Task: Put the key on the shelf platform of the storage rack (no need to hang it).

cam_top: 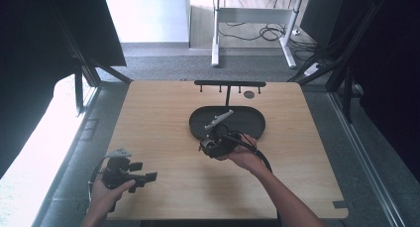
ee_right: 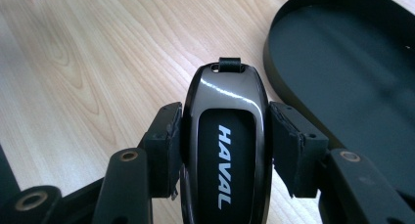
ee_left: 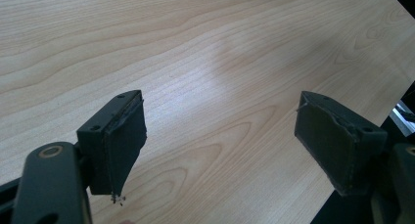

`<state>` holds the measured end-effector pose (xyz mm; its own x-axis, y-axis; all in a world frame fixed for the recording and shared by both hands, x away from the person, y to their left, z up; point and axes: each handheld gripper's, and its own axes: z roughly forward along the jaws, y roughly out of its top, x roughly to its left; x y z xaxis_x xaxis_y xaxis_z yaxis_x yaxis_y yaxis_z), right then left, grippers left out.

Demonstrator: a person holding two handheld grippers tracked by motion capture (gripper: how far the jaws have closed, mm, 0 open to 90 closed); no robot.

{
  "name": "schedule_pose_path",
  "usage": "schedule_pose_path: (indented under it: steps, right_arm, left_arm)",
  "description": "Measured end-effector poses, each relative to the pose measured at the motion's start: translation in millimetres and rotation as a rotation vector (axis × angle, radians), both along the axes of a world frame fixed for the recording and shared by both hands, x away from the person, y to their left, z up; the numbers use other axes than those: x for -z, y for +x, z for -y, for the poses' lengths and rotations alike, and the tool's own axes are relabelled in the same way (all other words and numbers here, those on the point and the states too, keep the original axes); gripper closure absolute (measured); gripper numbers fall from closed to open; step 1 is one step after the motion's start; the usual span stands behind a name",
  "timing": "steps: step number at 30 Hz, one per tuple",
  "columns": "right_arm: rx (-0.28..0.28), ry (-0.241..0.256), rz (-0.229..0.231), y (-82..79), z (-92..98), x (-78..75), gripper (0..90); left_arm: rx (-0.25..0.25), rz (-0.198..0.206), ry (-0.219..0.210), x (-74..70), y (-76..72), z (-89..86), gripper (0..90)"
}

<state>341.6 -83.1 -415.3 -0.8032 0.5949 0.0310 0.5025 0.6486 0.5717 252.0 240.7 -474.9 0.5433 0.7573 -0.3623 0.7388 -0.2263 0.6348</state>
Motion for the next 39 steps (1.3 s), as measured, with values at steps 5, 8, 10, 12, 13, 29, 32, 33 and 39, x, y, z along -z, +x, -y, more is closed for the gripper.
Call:
schedule_pose_path:
  steps: [5,8,10,12,13,29,32,33,39]
  right_arm:
    - [0.012,-0.003,0.008,4.3,3.5,-2.7,49.8]
    - [0.017,0.000,0.011,6.5,5.4,-3.9,49.8]
    - [0.027,0.002,0.011,8.6,7.1,-5.3,49.8]
    - [0.037,0.003,0.015,12.2,9.7,-7.0,49.7]
    - [0.037,0.003,0.015,12.2,9.7,-7.0,49.7]
    - [0.091,0.012,0.034,28.9,23.8,-15.3,49.8]
    - [0.102,0.013,0.038,33.1,26.9,-17.0,49.8]
    - [0.105,0.015,0.038,34.3,28.1,-17.4,49.8]
    - [0.132,0.014,0.039,41.4,34.5,-17.7,49.8]
  left_arm:
    - [0.001,0.000,0.000,0.0,0.0,0.0,19.6]
    - [0.001,0.000,0.001,-0.1,0.1,-0.3,19.6]
    - [0.001,0.000,0.000,0.2,0.2,0.0,19.6]
    - [0.001,-0.001,0.001,0.3,0.2,0.2,19.6]
    - [0.001,-0.001,0.001,0.3,0.1,0.4,19.6]
    - [0.000,-0.007,0.000,0.8,0.1,1.2,19.6]
    - [0.001,-0.006,-0.001,0.8,0.1,1.3,19.6]
    - [0.001,-0.006,-0.001,0.7,0.1,1.1,19.6]
    - [0.000,-0.007,-0.001,1.0,0.2,1.1,19.6]
